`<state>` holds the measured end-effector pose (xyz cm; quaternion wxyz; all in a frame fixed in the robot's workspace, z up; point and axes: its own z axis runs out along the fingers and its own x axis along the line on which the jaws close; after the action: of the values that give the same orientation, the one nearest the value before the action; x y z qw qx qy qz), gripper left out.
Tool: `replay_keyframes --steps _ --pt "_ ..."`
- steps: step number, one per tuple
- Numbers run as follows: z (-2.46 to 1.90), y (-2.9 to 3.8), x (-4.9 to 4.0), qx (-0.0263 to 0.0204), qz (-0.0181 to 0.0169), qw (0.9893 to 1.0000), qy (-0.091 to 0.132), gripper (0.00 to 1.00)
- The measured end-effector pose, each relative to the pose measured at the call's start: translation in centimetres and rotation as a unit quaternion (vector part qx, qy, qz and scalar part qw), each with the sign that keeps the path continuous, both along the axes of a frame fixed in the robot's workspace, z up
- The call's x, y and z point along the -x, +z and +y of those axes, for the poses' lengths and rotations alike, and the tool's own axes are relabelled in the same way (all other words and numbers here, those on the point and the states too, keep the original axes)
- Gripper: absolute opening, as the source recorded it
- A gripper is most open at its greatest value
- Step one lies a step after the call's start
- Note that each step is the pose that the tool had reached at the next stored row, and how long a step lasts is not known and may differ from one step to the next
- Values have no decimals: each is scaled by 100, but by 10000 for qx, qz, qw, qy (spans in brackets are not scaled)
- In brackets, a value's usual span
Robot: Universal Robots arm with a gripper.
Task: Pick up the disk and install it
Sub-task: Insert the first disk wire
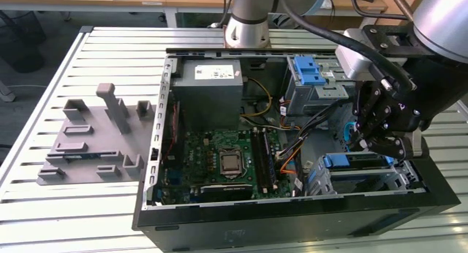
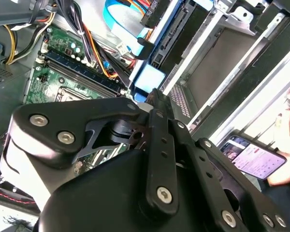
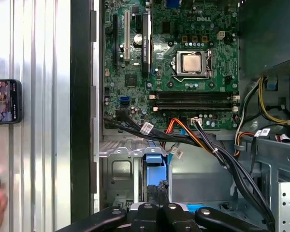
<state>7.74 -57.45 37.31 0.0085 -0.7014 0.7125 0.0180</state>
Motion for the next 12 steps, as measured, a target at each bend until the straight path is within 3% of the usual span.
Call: replay_keyframes --steps 12 --pt "0 -16 -2 -2 0 10000 0 11"
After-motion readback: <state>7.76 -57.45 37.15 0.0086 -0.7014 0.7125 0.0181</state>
